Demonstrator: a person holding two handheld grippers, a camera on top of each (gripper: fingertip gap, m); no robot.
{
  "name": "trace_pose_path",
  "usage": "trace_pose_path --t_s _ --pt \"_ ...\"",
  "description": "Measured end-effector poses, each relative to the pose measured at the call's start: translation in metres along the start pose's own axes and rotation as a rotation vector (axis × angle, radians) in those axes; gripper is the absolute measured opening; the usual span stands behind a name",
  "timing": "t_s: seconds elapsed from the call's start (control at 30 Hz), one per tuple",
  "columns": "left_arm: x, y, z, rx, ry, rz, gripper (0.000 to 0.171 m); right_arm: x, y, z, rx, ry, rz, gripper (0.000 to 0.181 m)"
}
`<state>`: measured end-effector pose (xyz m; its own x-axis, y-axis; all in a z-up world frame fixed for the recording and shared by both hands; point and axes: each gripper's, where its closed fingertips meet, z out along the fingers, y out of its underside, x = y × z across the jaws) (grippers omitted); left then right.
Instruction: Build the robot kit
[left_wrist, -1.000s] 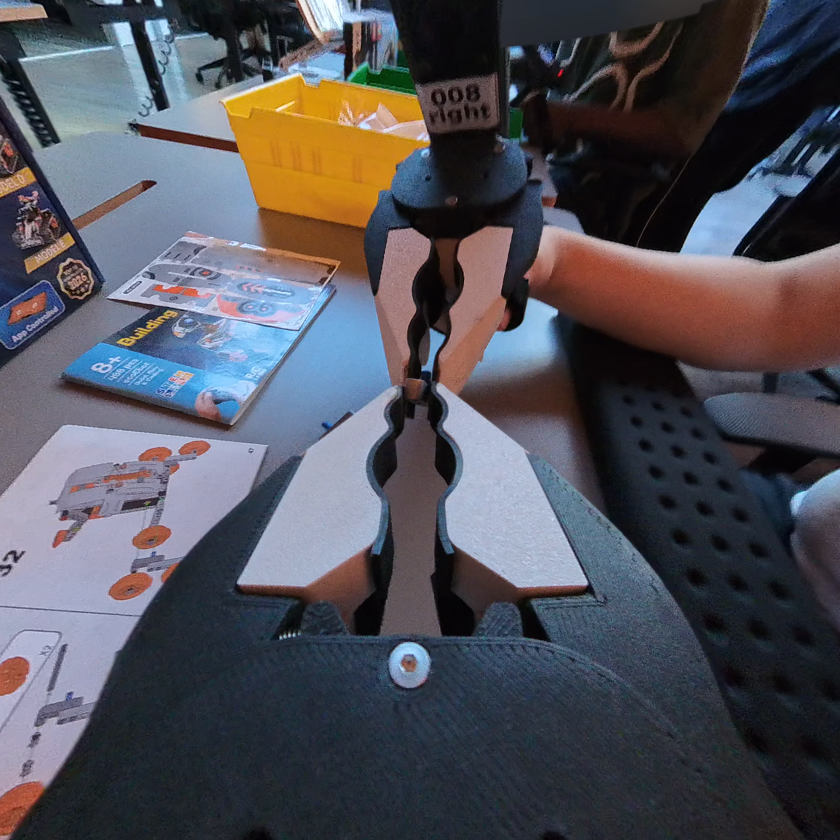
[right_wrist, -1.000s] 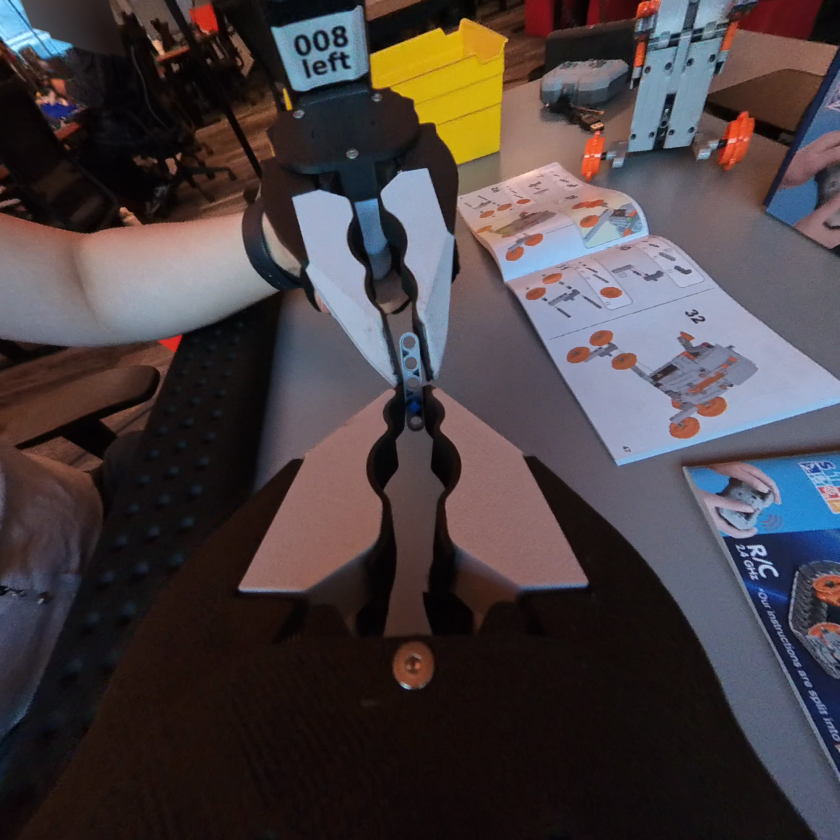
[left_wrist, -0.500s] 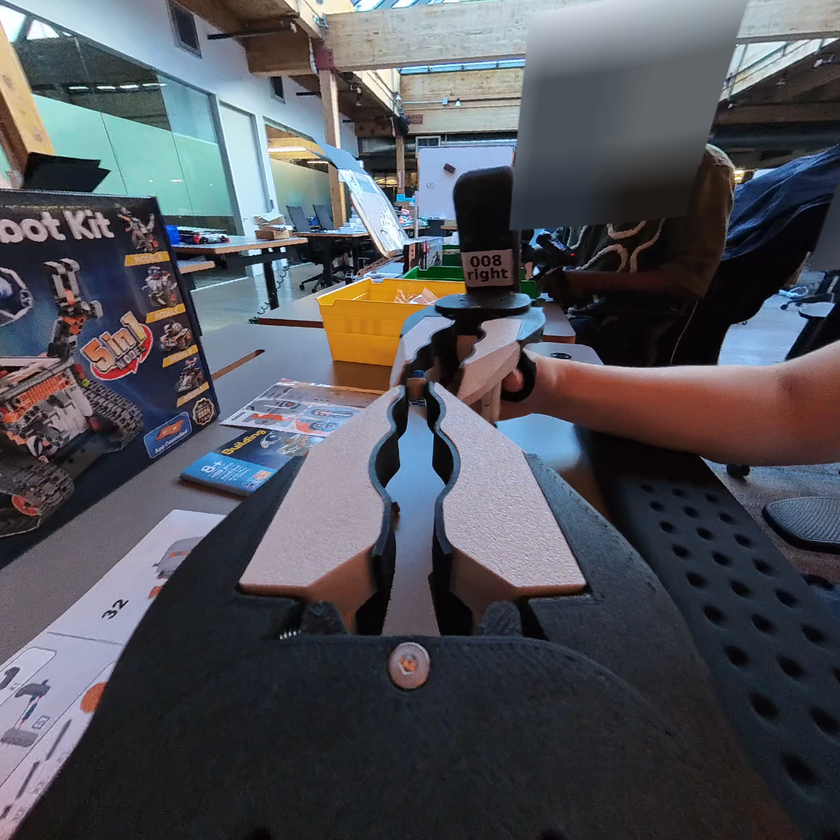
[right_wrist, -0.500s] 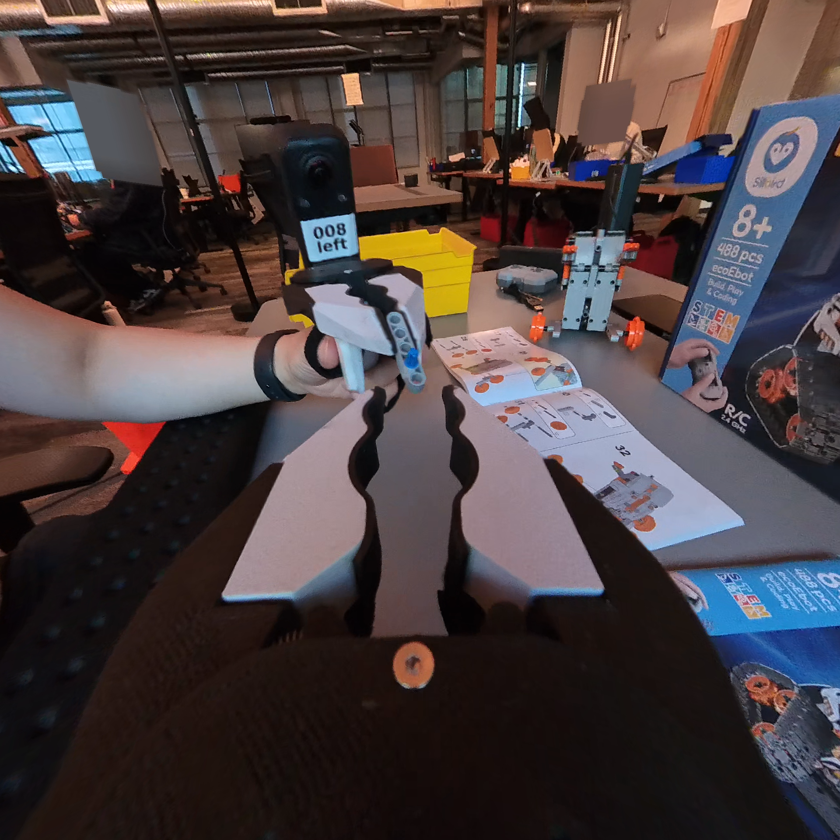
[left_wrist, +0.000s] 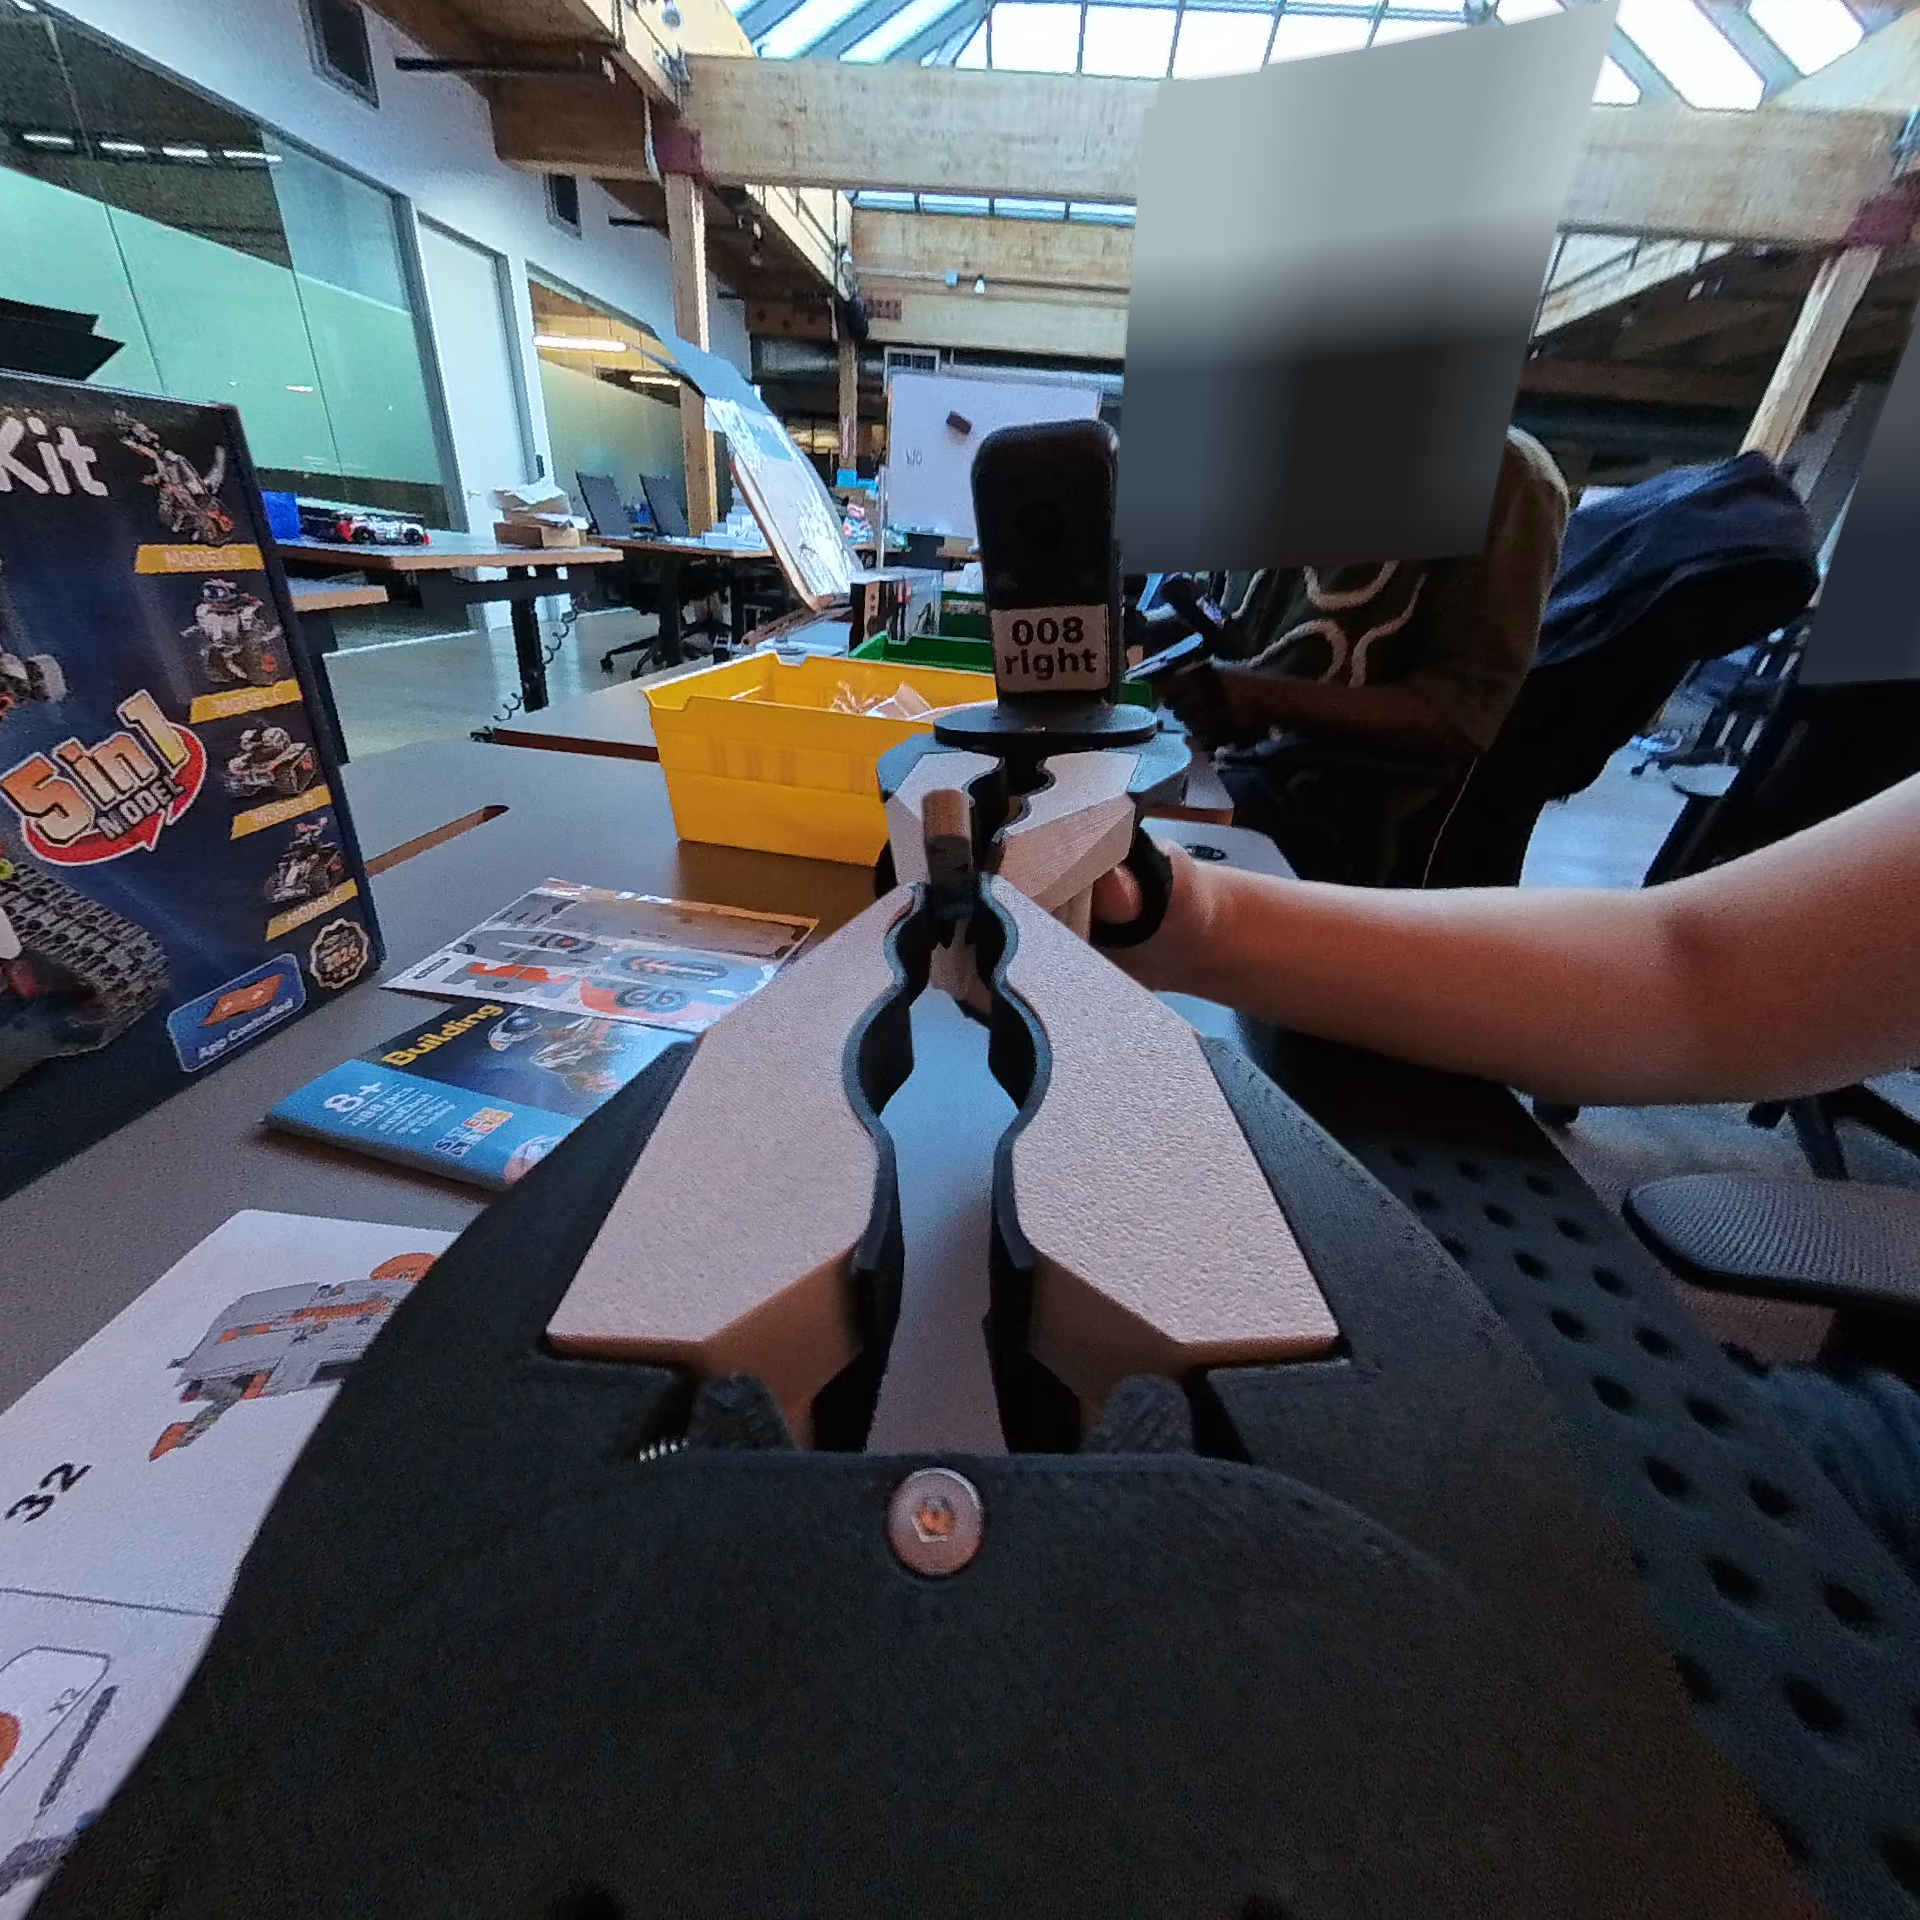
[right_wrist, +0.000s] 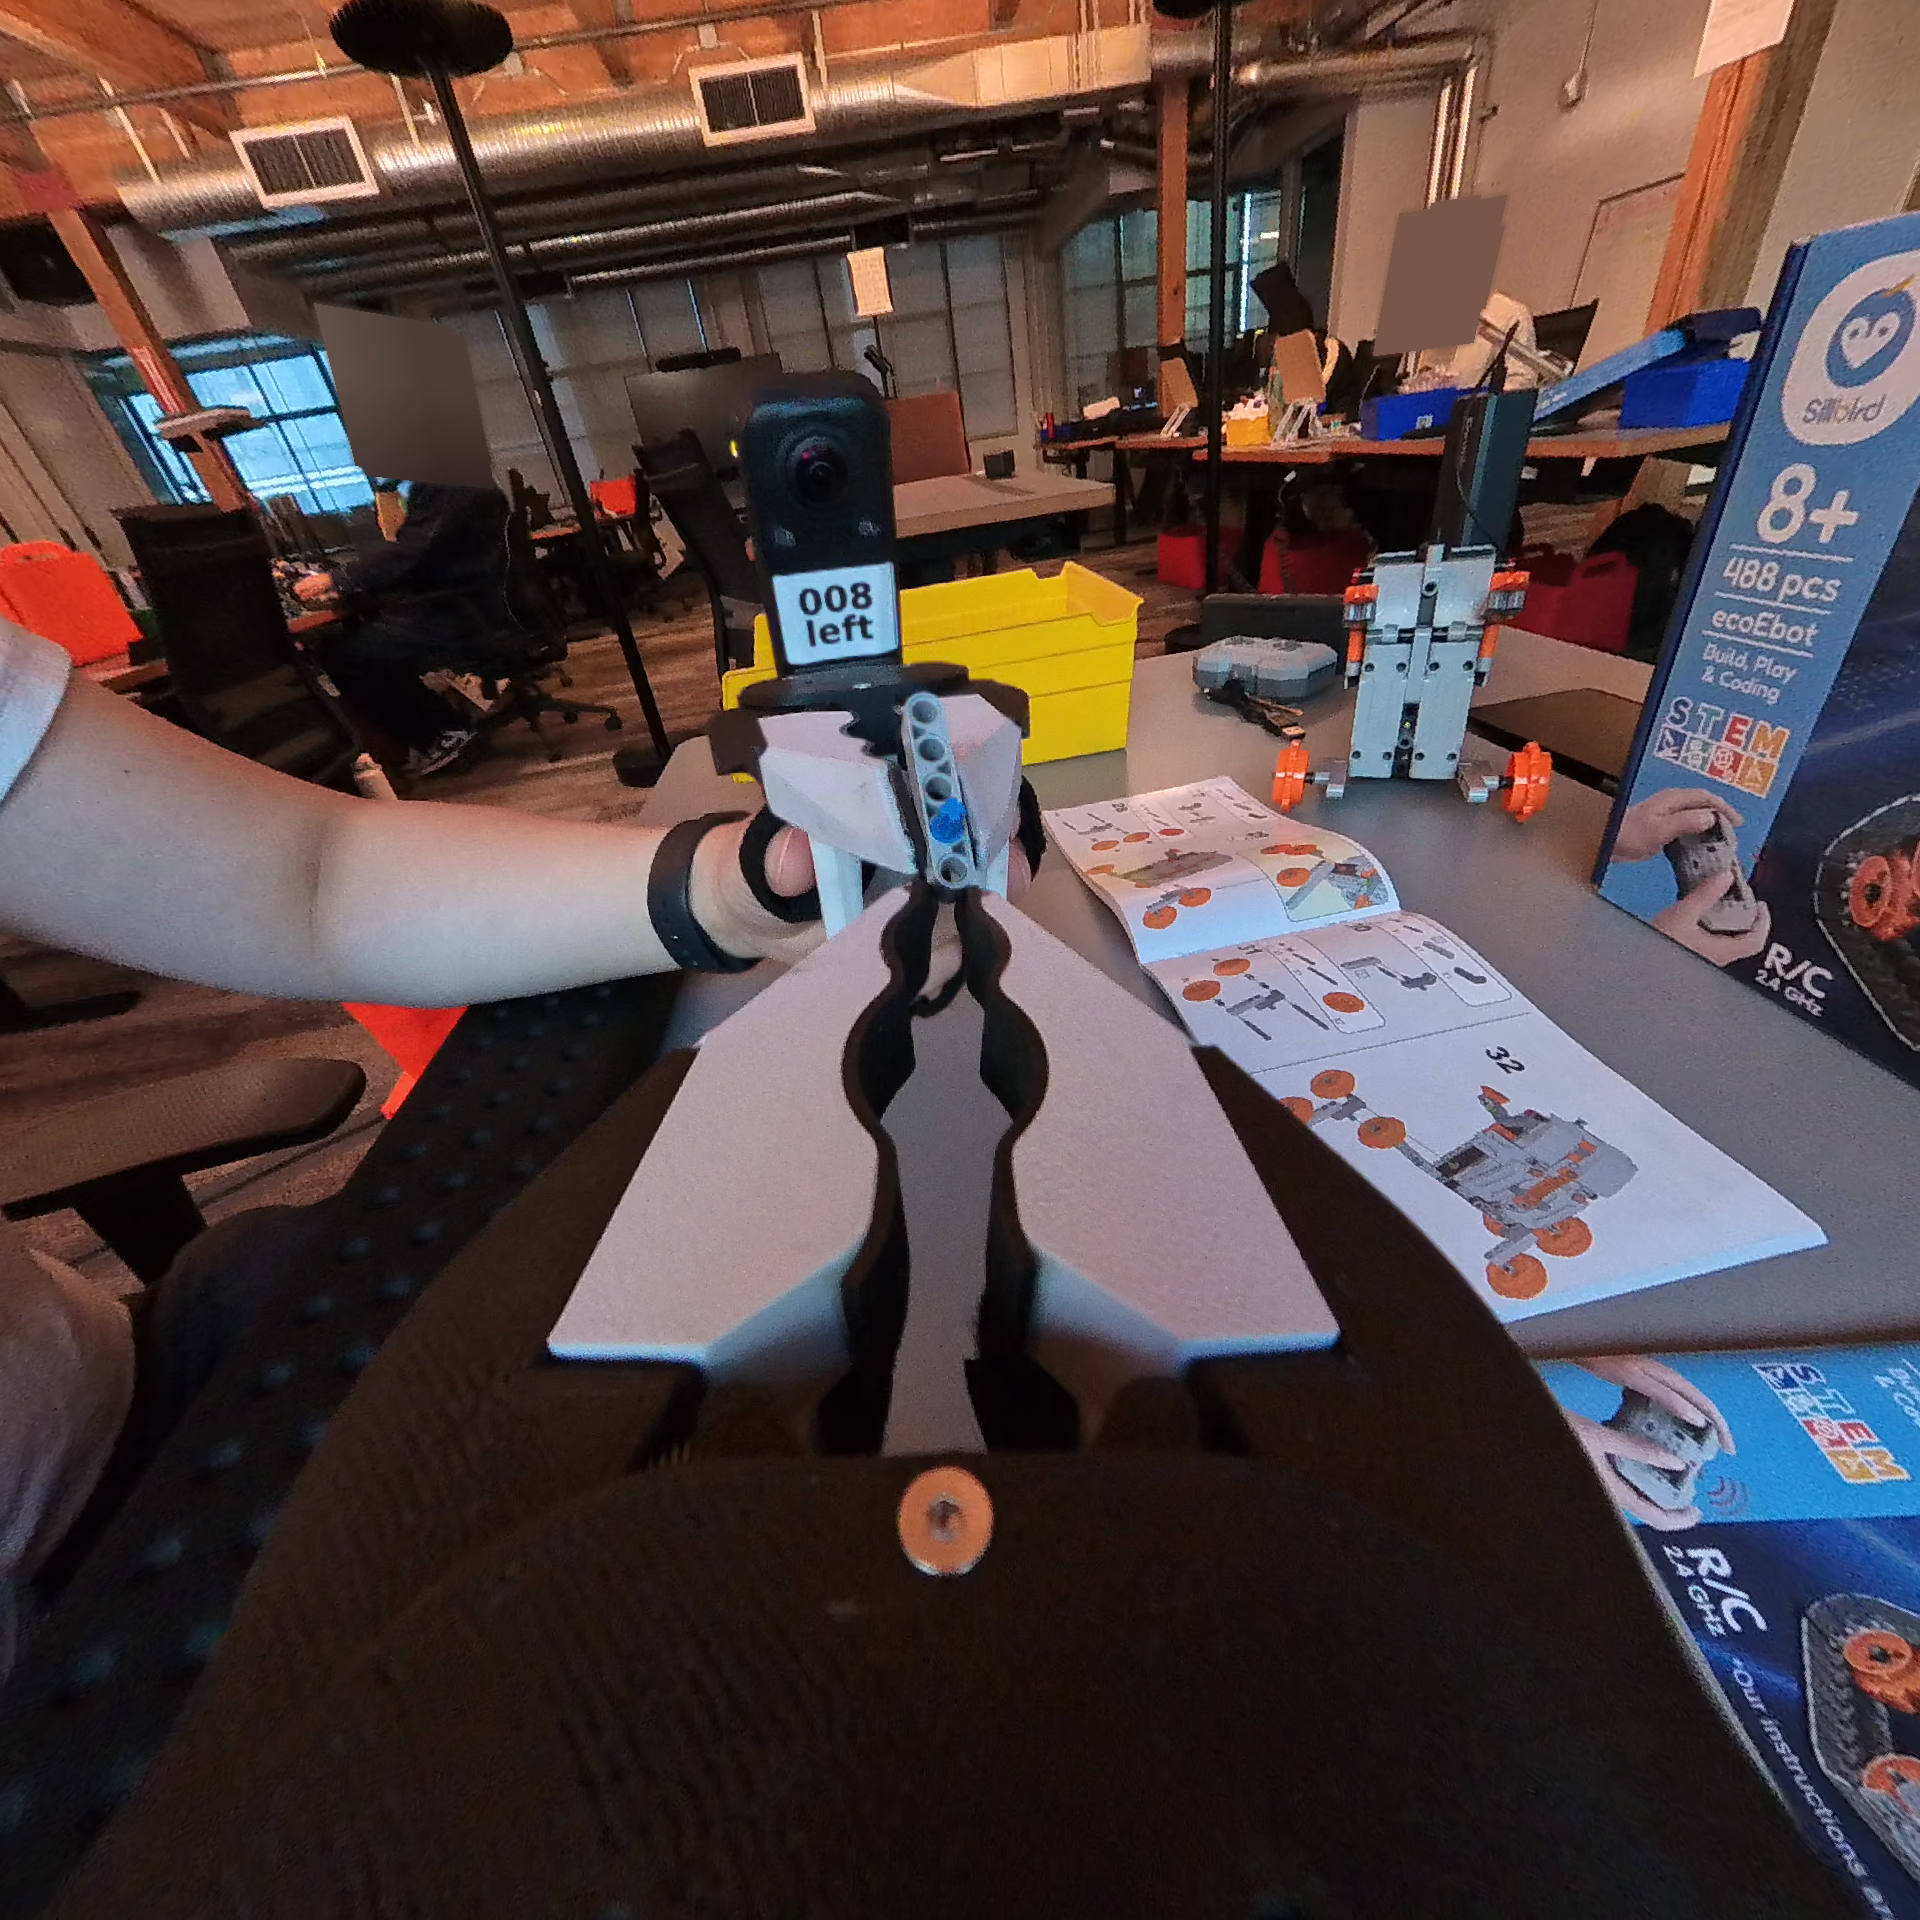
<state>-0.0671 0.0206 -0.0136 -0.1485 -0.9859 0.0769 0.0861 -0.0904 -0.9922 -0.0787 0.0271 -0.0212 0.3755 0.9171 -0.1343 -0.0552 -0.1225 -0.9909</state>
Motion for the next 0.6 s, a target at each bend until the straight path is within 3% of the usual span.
trace_pose_path --t_s 0.2,0.27,0.43,0.5,0.6 --pt "-0.004 -0.006 0.000 0.069 -0.026 -0.026 0.011 0.000 -0.001 0.002 0.015 -0.017 0.028 0.003" --pt "-0.003 -0.008 0.000 0.078 -0.020 -0.026 0.004 0.001 -0.002 0.002 0.028 -0.014 0.037 0.003" --pt "-0.002 0.003 0.000 -0.050 0.009 -0.037 0.004 0.013 -0.010 -0.013 -0.002 0.080 -0.085 0.014" --pt "0.001 0.008 -0.002 -0.094 0.026 -0.038 0.004 0.001 -0.017 -0.016 0.032 -0.005 -0.089 0.004" --pt "0.005 0.020 -0.001 -0.155 0.068 -0.083 0.004 0.006 -0.009 -0.011 -0.009 -0.016 -0.020 0.016"
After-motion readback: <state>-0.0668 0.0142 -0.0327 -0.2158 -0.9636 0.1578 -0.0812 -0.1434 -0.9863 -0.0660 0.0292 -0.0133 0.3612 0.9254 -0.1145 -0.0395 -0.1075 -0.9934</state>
